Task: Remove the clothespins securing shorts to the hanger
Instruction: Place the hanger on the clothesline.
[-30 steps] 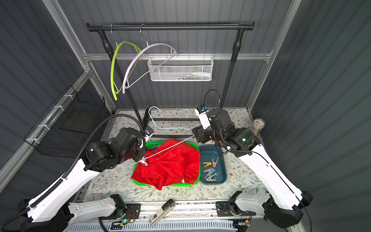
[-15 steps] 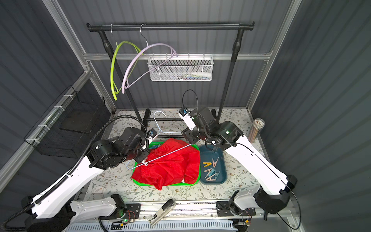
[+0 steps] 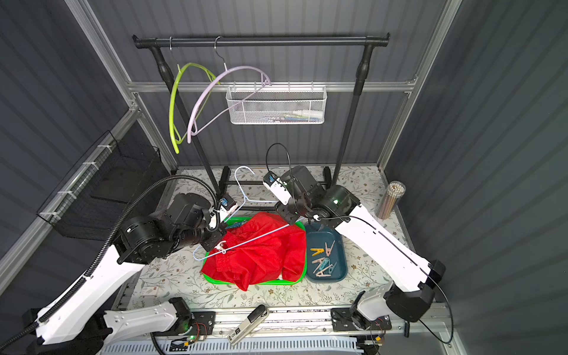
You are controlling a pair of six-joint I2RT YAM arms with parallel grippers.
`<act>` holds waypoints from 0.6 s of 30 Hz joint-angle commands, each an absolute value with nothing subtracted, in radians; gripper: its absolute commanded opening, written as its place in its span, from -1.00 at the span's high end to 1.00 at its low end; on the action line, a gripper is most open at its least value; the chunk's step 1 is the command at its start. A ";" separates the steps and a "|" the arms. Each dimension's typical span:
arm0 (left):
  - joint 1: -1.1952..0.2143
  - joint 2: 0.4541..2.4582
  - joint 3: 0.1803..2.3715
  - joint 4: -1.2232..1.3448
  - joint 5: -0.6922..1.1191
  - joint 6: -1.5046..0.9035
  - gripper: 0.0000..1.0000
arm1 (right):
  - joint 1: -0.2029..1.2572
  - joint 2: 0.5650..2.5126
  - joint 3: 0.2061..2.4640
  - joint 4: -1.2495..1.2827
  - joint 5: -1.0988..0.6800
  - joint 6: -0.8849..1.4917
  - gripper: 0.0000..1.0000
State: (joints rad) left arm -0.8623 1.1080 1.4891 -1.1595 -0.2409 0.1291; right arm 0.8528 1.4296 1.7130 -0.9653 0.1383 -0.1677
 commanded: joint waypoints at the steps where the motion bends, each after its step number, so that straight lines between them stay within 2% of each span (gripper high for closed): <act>1: -0.858 1.129 1.517 -1.169 -0.203 0.110 1.00 | 0.869 1.406 1.673 -0.946 0.143 -0.188 0.26; 8: -0.859 1.131 1.528 -1.169 -0.170 0.120 1.00 | 0.880 1.383 1.644 -0.926 0.165 -0.209 0.38; 12: -0.859 1.120 1.529 -1.179 -0.157 0.117 1.00 | 0.880 1.365 1.631 -0.913 0.138 -0.216 0.58; 18: -0.858 1.106 1.548 -1.198 -0.105 0.122 1.00 | 0.881 1.376 1.629 -0.934 0.141 -0.238 0.66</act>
